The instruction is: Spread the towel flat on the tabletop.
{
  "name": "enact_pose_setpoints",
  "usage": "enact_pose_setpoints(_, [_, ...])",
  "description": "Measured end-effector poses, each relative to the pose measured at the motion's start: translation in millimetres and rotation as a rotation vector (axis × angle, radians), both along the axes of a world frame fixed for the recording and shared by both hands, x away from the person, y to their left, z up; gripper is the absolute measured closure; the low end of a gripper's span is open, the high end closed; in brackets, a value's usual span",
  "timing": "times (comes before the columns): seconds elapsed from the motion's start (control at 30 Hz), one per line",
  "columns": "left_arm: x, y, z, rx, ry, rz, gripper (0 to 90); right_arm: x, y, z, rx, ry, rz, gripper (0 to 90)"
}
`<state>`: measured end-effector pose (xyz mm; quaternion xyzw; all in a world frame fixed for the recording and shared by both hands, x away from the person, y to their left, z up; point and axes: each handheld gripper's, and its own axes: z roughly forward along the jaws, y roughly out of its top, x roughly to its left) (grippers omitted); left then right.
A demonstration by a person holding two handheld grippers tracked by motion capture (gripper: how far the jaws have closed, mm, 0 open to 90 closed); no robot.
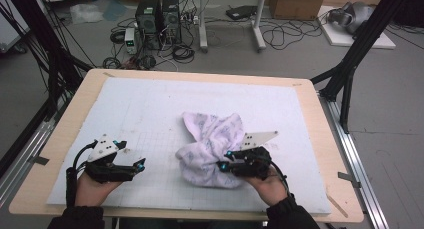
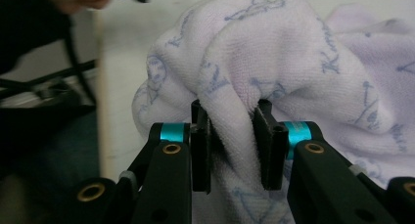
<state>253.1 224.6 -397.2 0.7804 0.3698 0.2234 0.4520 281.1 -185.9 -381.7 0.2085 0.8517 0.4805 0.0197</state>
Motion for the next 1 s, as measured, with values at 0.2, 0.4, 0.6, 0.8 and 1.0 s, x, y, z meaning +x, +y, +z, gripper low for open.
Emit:
enact_pose_setpoints(0.2, [0.1, -19.2, 0.4, 0.013, -0.003, -0.064, 13.8, -21.2, 10.1, -14.5, -0.083, 0.002, 0.05, 48.2])
enact_pose_setpoints(0.4, [2.9, -36.8, -0.2, 0.011, -0.003, -0.114, 15.1, -13.4, -20.2, -1.5, 0.002, -0.043, 0.005, 38.1])
enact_pose_setpoints(0.6, [3.4, -67.3, -0.5, -0.001, 0.006, -0.22, 17.4, -3.2, -29.5, -22.1, -0.058, -0.025, -0.05, 38.4])
enact_pose_setpoints(0.8, [8.4, -101.9, -17.0, 0.051, 0.058, -0.357, 41.9, 6.9, -14.9, -55.3, -0.188, 0.005, -0.042, 50.4])
enact_pose_setpoints(1.0, [12.7, -122.8, -35.1, 0.11, 0.117, -0.44, 76.2, 8.3, -14.3, -59.9, -0.18, 0.015, -0.005, 78.3])
